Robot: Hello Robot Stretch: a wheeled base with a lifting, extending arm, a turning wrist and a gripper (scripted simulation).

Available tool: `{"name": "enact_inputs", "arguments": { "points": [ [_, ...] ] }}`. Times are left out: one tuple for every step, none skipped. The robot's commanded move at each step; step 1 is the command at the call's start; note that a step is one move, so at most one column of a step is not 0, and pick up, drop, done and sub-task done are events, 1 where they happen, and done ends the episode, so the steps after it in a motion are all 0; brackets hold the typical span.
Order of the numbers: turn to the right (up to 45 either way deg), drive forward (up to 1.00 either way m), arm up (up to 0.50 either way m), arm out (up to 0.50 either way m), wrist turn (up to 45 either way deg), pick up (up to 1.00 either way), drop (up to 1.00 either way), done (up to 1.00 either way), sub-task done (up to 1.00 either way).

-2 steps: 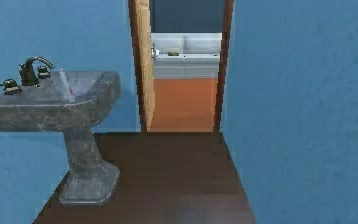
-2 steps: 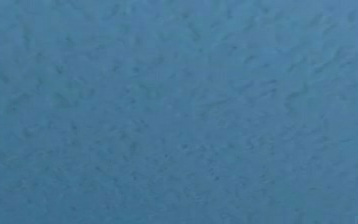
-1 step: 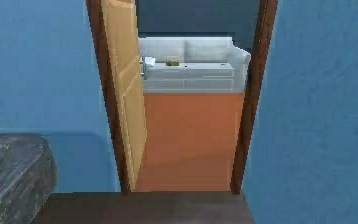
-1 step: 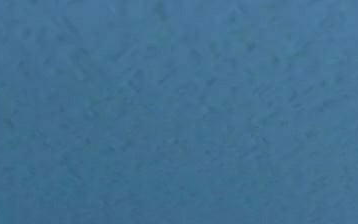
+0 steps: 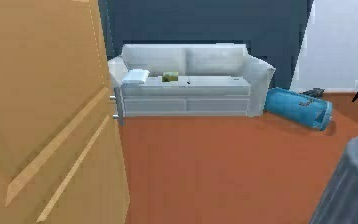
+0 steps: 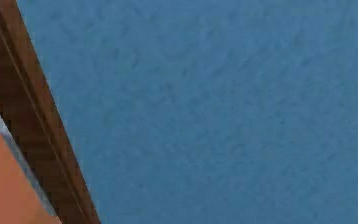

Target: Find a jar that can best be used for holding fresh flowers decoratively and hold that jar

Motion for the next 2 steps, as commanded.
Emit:
{"name": "enact_inputs", "arguments": {
  "points": [
    [0.0, 0.6, 0.0, 0.0, 0.0, 0.0, 0.0, 0.0, 0.0],
    [45.0, 0.0, 0.0, 0.0, 0.0, 0.0, 0.0, 0.0, 0.0]
  ]
}}
